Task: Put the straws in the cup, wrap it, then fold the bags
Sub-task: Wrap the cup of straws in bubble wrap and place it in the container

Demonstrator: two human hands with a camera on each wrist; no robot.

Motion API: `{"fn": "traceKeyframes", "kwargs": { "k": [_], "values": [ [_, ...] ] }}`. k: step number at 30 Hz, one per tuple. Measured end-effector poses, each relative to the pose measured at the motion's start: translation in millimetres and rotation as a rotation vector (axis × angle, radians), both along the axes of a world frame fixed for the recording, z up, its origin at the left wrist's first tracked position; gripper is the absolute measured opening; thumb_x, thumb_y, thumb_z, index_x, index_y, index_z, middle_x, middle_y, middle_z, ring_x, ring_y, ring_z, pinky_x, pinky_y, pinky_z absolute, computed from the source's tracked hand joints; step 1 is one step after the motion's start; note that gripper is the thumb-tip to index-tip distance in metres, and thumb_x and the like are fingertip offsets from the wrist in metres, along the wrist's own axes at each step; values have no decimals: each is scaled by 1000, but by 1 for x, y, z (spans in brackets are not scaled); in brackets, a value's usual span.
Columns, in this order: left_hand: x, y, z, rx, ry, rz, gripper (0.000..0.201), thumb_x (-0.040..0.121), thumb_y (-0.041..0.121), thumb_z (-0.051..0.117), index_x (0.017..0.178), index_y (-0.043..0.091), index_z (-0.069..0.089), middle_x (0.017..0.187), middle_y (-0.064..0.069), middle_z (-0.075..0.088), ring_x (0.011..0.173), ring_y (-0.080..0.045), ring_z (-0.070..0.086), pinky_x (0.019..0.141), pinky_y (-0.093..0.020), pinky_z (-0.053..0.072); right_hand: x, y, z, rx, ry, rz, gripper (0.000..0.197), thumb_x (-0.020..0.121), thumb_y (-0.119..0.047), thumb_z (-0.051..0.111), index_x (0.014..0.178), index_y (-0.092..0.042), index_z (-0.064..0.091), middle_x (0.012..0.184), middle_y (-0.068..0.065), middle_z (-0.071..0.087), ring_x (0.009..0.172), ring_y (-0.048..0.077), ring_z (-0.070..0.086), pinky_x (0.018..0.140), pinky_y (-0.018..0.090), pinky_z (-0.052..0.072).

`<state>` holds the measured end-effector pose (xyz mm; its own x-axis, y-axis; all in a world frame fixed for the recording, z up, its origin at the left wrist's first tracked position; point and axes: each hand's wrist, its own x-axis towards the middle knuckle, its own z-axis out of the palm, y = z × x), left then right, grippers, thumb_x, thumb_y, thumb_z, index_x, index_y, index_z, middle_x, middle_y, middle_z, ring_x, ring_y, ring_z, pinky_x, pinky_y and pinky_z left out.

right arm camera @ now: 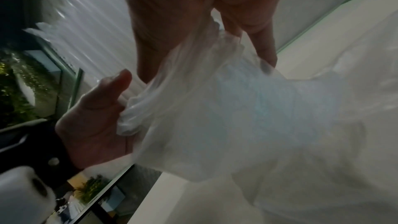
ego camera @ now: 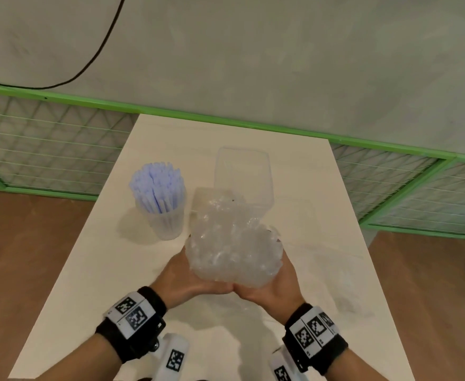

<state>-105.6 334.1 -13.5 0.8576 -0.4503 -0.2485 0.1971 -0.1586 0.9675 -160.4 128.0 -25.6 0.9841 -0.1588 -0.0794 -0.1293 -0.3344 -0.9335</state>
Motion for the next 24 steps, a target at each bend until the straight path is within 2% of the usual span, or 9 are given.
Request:
{"fn": "traceKeyframes", "kwargs": {
  "k": [2, 5, 8, 10, 11, 14, 18, 22, 24],
  "values": [
    [4, 8, 4, -8, -7, 27, 95, 45, 34, 97, 128, 22, 53, 118, 2, 69, 112, -15, 64, 99, -45, 49, 4, 12, 4, -22, -30, -28, 95, 49, -37, 93, 131, -27, 48, 122, -11, 61, 111, 2, 60, 95, 33, 53],
    [7, 21, 5, 8, -39, 66, 104, 48, 34, 98, 137, 26, 45, 126, 4, 64, 117, -12, 61, 100, -40, 50, 11, 25, 4, 74, -87, -94, 96, 48, -31, 98, 130, -22, 49, 120, -6, 65, 114, 9, 62, 96, 36, 52],
    [8, 39, 6, 68, -97, -61, 119, 50, 24, 96, 135, 57, 19, 127, 30, 50, 117, 13, 49, 84, -16, 52, 16, 29, 11, 93, -38, -90, 92, 46, -30, 99, 126, -21, 55, 113, -6, 70, 108, 5, 65, 95, 34, 54],
    [8, 48, 10, 138, -133, -109, 130, 44, 29, 98, 128, 72, 9, 132, 34, 38, 120, 17, 42, 85, -13, 50, 15, 28, 16, 150, -8, -21, 86, 50, -20, 99, 124, -19, 56, 112, -4, 71, 106, 7, 67, 94, 36, 54],
    [9, 49, 10, 153, -166, -107, 132, 41, 33, 98, 130, 71, 9, 134, 30, 38, 123, 13, 42, 90, -16, 49, 13, 28, 19, 160, 7, 35, 85, 51, -18, 98, 125, -18, 56, 113, -2, 71, 107, 10, 67, 95, 40, 54],
    [11, 47, 2, 119, -225, -74, 127, 43, 32, 99, 143, 41, 22, 138, 16, 47, 129, -4, 47, 105, -30, 43, 10, 28, 24, 131, 76, 243, 99, 48, -20, 99, 133, -19, 50, 123, -2, 66, 118, 11, 61, 102, 42, 49],
    [11, 48, -5, 92, -166, -78, 124, 47, 26, 96, 144, 34, 19, 123, 34, 53, 119, 9, 51, 98, -16, 45, 6, 31, 30, 44, 66, 404, 132, 44, -22, 100, 149, -15, 20, 145, -2, 44, 135, 10, 43, 113, 41, 38],
    [9, 45, -7, 63, -122, -43, 125, 50, 13, 96, 145, 32, 17, 119, 38, 54, 115, 11, 53, 88, -6, 45, 12, 31, 28, 68, -71, 266, 112, 52, -4, 95, 144, -9, 31, 140, 4, 51, 131, 18, 50, 107, 38, 44],
    [12, 48, -10, 83, -121, -22, 124, 48, 22, 97, 146, 26, 21, 122, 29, 57, 116, 7, 54, 94, -13, 46, 19, 31, 22, 21, -83, 176, 100, 52, -6, 95, 135, -21, 42, 130, 0, 59, 122, 15, 57, 101, 40, 49]
  ]
}}
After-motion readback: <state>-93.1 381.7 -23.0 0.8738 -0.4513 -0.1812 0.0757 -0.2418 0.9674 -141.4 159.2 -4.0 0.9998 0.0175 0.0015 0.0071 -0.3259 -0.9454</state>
